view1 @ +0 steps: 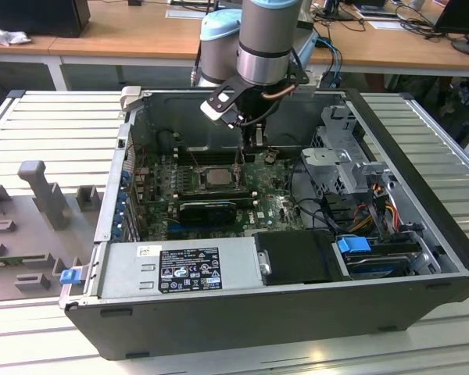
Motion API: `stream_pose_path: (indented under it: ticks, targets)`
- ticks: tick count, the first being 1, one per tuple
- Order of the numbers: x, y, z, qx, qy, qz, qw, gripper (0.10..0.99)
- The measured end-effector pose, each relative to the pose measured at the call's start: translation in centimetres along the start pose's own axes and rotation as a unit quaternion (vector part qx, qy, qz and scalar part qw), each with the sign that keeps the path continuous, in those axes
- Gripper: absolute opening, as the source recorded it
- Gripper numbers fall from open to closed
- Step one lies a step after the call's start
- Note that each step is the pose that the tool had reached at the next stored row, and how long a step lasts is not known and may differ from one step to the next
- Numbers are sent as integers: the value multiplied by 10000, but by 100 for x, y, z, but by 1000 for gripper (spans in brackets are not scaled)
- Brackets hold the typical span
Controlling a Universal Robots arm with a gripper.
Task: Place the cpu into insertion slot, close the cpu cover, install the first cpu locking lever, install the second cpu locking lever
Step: 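Close the cpu cover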
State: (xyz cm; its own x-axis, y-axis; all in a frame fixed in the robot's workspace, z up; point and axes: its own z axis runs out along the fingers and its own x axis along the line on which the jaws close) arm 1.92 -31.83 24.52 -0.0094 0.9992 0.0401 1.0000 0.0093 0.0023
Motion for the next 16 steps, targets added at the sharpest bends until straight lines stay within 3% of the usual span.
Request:
stream_pose_path:
  ticks: [16]
  targets:
    - [0,-46,0,0,0,0,10000,106]
